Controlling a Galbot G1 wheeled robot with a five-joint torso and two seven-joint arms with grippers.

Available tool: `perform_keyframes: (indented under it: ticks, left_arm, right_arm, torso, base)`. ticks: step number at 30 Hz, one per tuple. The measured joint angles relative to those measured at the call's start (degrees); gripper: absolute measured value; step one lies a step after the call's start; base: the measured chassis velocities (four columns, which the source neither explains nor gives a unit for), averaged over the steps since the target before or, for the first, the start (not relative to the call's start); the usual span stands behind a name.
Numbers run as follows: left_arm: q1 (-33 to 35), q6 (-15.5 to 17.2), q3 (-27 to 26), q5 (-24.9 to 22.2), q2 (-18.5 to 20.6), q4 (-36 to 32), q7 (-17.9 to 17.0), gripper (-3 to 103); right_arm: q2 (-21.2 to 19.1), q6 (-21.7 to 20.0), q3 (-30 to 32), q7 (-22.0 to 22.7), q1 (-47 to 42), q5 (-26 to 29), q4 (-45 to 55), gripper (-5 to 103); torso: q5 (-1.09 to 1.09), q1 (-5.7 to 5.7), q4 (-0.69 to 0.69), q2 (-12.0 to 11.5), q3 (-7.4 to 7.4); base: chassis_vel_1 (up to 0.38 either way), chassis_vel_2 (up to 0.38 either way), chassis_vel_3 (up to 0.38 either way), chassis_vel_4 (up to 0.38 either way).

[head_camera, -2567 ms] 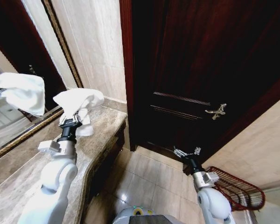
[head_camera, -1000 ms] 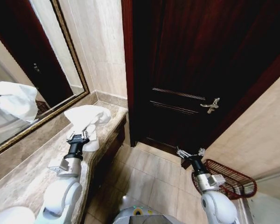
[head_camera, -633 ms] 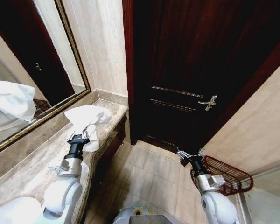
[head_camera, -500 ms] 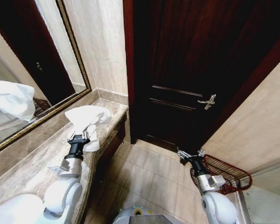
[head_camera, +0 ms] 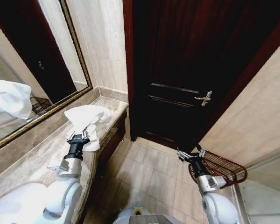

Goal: Discard the used towel into the hamper.

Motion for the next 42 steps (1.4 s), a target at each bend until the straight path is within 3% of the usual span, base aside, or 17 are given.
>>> perform_keyframes:
  ticks: [11, 33, 40, 42]
  left_arm:
    - [-0.1, 0.0, 0.1, 0.8, -0.2, 0.2, 0.4, 9]
    - [0.0, -1.7, 0.5, 2.7, -0.6, 1.5, 2.5, 9]
    - [0.2, -2.3, 0.6, 1.6, -0.6, 1.7, 4.0, 9]
    - [-0.1, -2.4, 0.7, -0.8, 0.2, 2.4, 6.0, 9]
  right_arm:
    - [0.2, 0.7, -0.1, 0.0, 0.5, 0.0, -0.6, 100]
    - [0.6, 0.8, 0.1, 1.0, 0.7, 0.0, -0.2, 100]
    - [0.8, 0.8, 0.1, 1.3, 0.7, -0.1, -0.1, 100]
    - [0.9, 0.8, 0.1, 1.3, 0.7, -0.1, 0.0, 100]
  torso:
    - [0.01, -0.05, 0.0, 0.0, -0.02]
    - [0.01, 0.0, 0.01, 0.0, 0.0]
    - [0.0, 0.0, 0.01, 0.0, 0.0]
    - [0.01, 0.0, 0.01, 0.0, 0.0]
  base:
    - [0.107, -0.097, -0.1, 0.104]
    - [-0.028, -0.022, -0.02, -0.031]
    - [-0.103, -0.078, -0.099, -0.084]
    - [-0.102, -0.101, -0.109, -0.104]
